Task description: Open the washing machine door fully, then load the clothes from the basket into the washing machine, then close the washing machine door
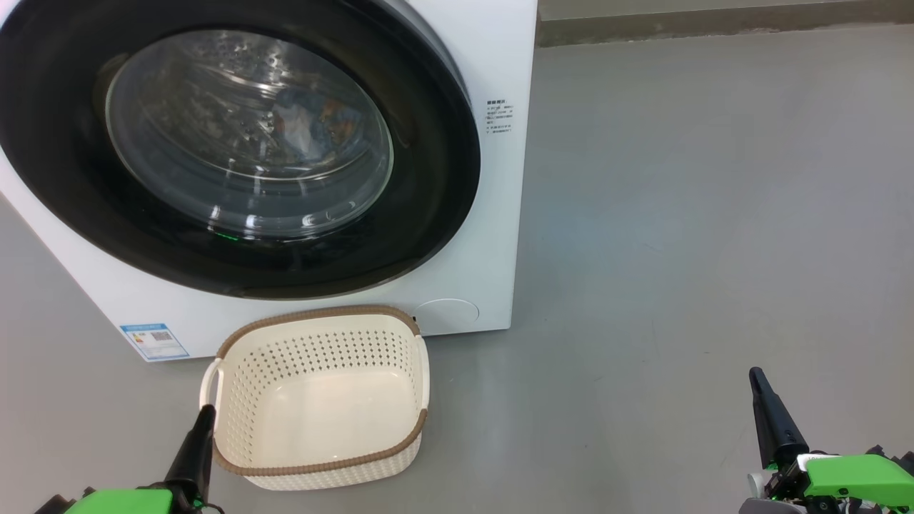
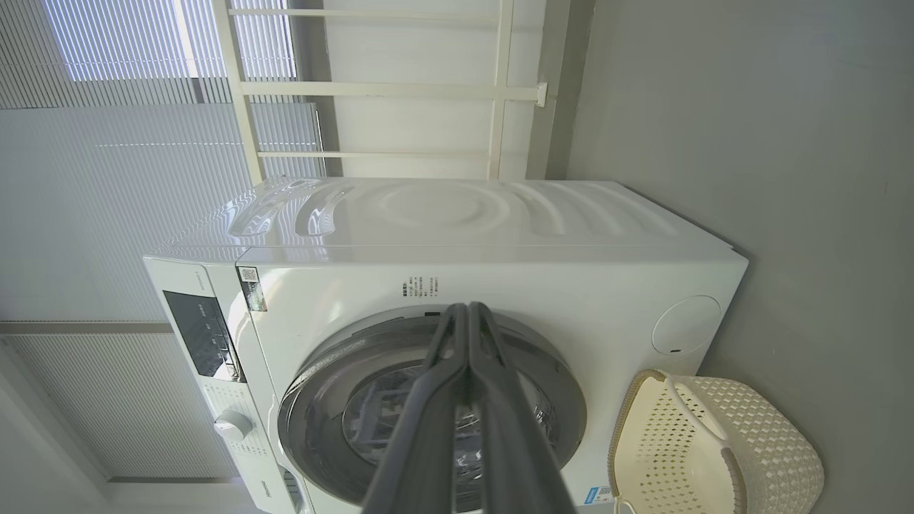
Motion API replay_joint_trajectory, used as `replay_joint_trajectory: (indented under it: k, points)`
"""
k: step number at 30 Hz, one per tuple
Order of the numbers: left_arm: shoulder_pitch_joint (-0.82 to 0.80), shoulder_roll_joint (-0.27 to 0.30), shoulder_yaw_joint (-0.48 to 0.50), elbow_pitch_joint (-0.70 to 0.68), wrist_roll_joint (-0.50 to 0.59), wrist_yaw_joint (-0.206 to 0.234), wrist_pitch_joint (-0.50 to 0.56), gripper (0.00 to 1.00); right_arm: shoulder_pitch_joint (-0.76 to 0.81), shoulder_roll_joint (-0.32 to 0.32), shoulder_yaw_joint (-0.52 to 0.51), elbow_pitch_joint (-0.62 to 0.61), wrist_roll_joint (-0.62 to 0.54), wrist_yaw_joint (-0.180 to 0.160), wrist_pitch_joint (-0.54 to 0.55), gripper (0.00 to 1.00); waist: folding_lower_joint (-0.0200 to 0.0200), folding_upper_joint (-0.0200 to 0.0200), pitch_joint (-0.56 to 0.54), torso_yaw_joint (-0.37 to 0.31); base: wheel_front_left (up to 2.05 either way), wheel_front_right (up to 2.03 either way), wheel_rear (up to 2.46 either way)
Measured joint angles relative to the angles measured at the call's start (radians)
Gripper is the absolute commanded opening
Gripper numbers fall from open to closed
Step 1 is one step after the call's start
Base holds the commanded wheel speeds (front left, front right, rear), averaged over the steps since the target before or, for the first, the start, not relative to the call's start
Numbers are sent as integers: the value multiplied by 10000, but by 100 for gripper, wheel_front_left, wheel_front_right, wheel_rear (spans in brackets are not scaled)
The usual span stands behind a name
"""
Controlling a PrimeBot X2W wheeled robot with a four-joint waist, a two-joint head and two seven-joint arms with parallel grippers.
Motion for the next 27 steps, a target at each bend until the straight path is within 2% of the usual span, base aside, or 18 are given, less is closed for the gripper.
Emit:
replay_joint_trajectory:
  k: [27]
  points:
    - [0,-2,4,0,0,0,2,0,0,17,-6,0,0,0,0,0,0,0,0,0,0,0,0]
